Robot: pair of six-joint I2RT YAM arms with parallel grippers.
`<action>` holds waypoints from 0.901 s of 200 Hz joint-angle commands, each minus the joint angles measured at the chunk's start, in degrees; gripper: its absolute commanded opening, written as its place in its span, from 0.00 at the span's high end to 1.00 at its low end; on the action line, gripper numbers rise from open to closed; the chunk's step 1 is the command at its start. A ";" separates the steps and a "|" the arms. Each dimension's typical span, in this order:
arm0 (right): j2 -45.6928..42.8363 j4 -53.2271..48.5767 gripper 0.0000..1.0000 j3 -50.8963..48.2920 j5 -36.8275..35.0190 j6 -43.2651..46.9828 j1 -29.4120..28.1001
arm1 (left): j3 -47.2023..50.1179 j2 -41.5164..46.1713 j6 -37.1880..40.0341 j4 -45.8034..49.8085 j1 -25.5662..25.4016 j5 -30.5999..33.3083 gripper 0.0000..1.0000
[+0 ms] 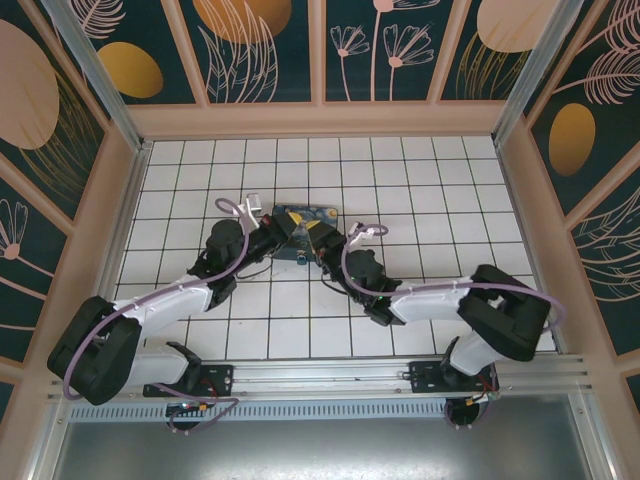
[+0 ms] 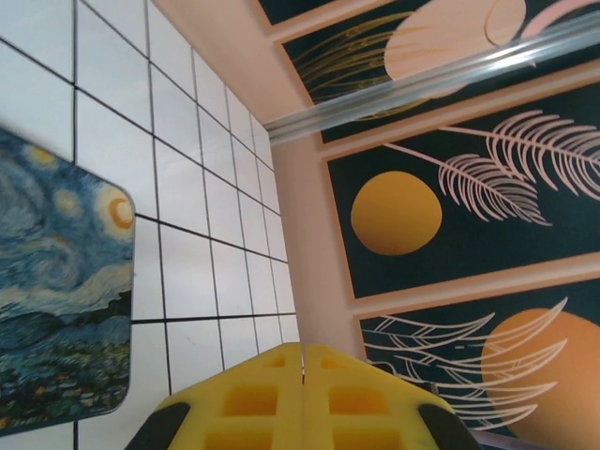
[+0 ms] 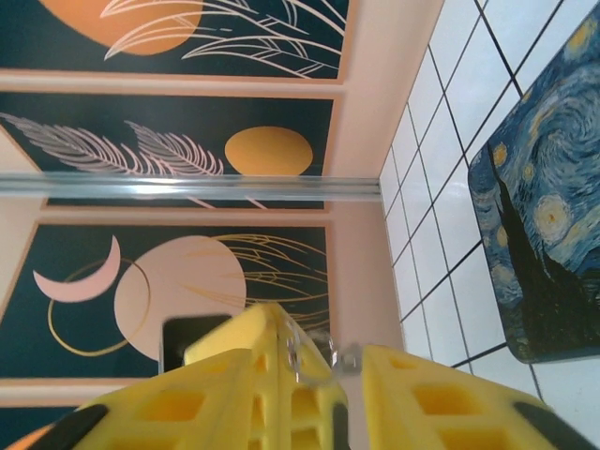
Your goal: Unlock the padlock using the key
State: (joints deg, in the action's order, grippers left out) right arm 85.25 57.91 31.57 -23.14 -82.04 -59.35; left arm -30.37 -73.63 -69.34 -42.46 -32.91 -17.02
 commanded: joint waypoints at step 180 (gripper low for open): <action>-9.87 10.55 0.58 -7.14 31.08 27.68 12.86 | -9.80 -3.24 17.74 4.97 -0.07 -18.19 1.00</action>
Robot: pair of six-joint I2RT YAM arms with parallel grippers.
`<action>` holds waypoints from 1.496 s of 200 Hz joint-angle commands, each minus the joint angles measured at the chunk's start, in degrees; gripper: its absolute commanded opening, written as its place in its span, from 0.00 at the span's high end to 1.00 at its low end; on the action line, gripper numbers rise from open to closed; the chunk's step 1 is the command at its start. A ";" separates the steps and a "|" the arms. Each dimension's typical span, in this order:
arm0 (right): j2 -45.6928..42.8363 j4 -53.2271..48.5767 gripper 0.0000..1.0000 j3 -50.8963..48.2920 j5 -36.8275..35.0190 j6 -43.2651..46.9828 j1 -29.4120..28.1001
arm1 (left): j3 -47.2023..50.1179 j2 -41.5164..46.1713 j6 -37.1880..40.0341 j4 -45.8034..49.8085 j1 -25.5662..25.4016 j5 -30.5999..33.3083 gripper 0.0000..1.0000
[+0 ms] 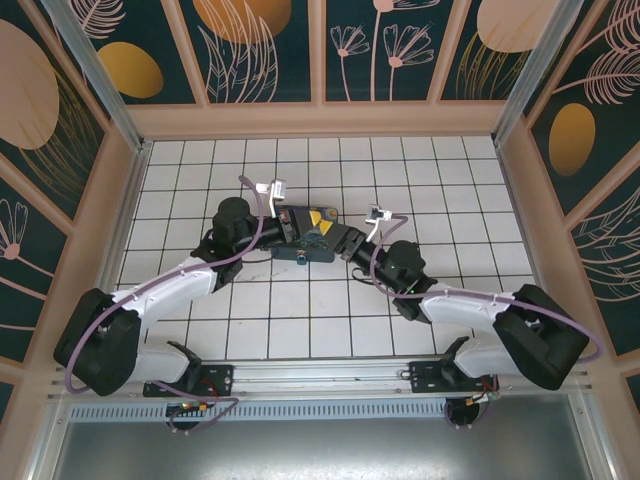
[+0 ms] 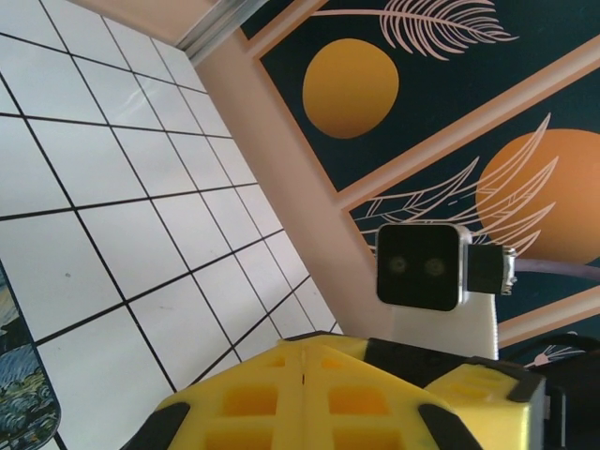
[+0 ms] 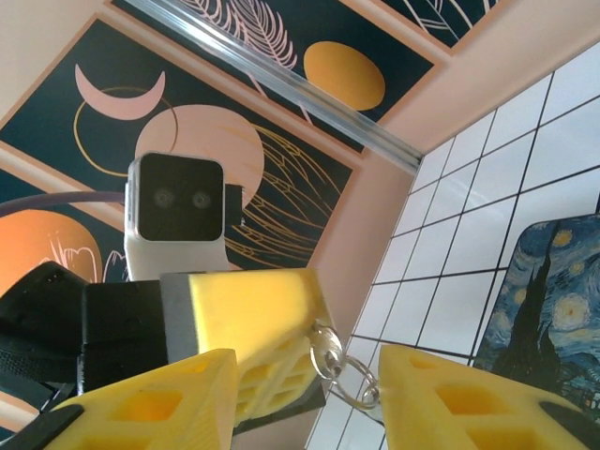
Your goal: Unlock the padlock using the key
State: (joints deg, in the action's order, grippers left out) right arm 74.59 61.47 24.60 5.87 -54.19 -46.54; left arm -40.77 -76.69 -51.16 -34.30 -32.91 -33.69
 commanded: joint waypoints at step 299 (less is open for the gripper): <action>1.54 11.48 0.88 -1.72 1.17 -2.40 1.44 | 1.49 -0.40 -2.13 -5.42 -0.10 -1.63 1.00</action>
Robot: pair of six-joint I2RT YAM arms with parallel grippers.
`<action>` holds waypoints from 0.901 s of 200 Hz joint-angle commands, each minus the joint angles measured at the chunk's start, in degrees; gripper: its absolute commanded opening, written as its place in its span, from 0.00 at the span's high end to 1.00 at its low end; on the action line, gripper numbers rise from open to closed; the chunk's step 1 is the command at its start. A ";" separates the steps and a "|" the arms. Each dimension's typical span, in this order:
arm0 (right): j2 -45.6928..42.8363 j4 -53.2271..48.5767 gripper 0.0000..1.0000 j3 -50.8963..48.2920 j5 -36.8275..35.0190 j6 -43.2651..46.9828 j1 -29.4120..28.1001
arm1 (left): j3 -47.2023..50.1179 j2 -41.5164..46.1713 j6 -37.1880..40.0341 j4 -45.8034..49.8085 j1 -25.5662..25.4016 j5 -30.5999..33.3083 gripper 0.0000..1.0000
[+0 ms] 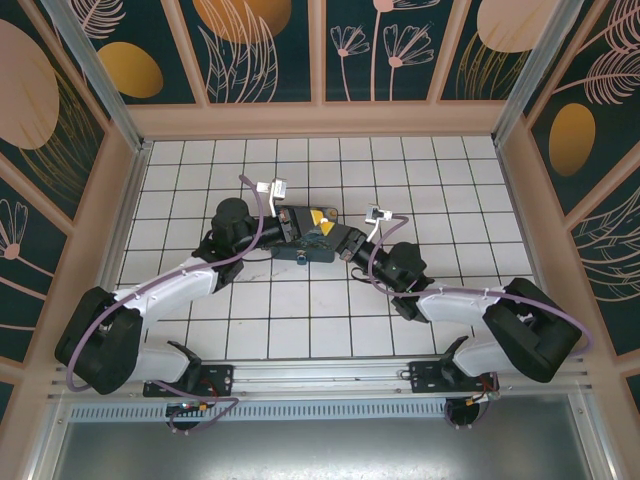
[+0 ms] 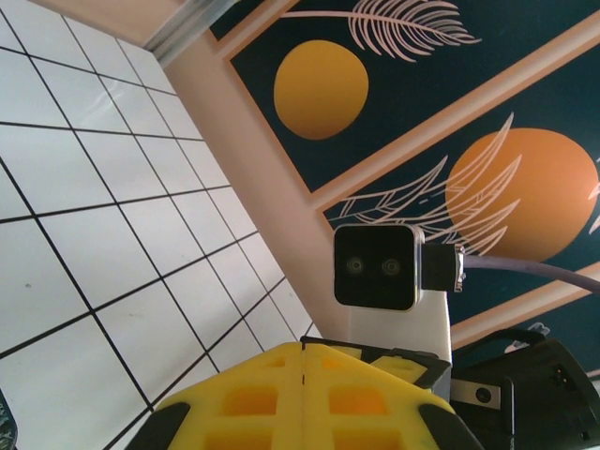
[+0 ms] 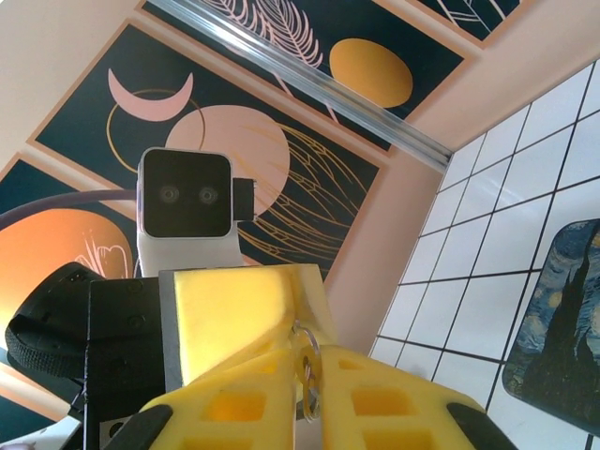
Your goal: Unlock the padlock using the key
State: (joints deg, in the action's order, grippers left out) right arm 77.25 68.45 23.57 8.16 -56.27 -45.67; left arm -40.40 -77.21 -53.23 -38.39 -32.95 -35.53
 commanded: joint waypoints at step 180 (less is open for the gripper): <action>-4.62 -0.28 1.00 -2.95 -1.53 -1.02 0.67 | 7.72 10.52 -0.31 8.21 1.66 14.42 0.22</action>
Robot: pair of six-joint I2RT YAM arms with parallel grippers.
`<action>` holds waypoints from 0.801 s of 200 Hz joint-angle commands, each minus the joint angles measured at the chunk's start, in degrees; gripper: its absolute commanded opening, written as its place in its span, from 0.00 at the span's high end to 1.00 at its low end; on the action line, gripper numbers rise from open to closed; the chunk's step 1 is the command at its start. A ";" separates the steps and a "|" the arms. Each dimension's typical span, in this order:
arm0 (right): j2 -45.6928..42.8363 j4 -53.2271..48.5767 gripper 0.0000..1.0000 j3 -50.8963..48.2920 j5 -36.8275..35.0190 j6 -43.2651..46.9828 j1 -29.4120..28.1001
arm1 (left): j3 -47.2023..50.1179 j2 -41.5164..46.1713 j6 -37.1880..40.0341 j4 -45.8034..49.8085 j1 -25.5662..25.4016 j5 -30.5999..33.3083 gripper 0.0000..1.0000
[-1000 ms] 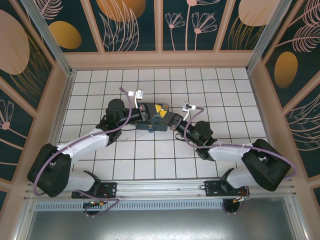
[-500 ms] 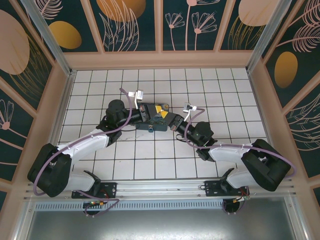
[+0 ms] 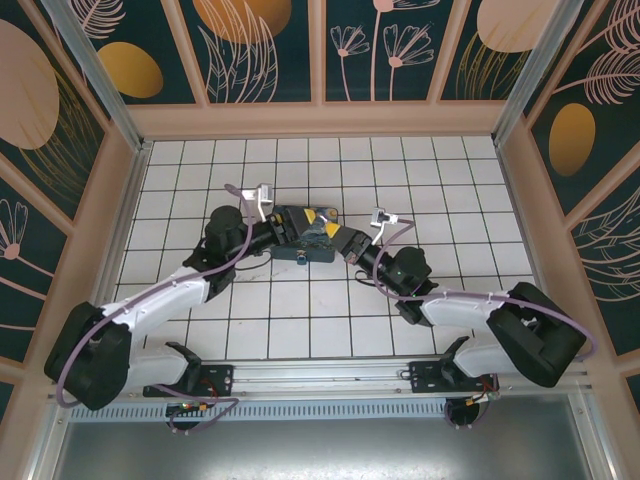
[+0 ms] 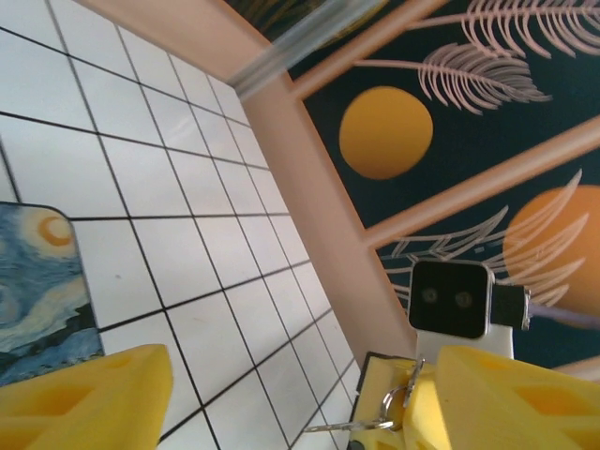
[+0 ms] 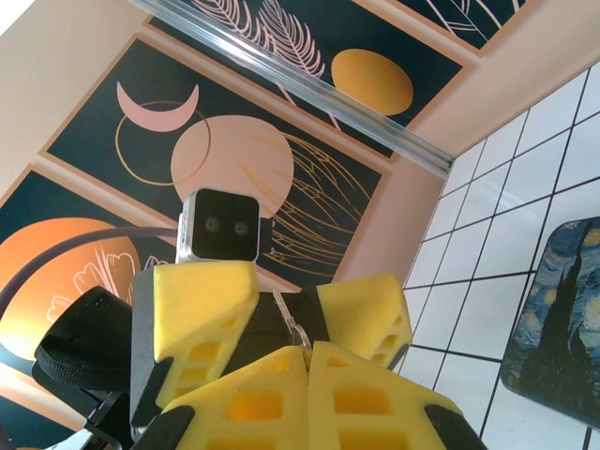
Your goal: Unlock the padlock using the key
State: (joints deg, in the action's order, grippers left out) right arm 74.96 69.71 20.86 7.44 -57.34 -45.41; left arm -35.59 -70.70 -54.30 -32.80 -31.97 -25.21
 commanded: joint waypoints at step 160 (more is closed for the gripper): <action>18.19 -8.17 1.00 11.13 -1.11 -10.09 1.89 | 15.29 -4.26 18.59 2.11 -1.05 10.24 0.35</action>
State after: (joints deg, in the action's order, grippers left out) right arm 91.13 56.80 30.00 6.31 -64.55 -44.42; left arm -20.56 -72.31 -39.81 -25.89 -31.97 -16.40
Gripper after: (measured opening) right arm 0.047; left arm 0.659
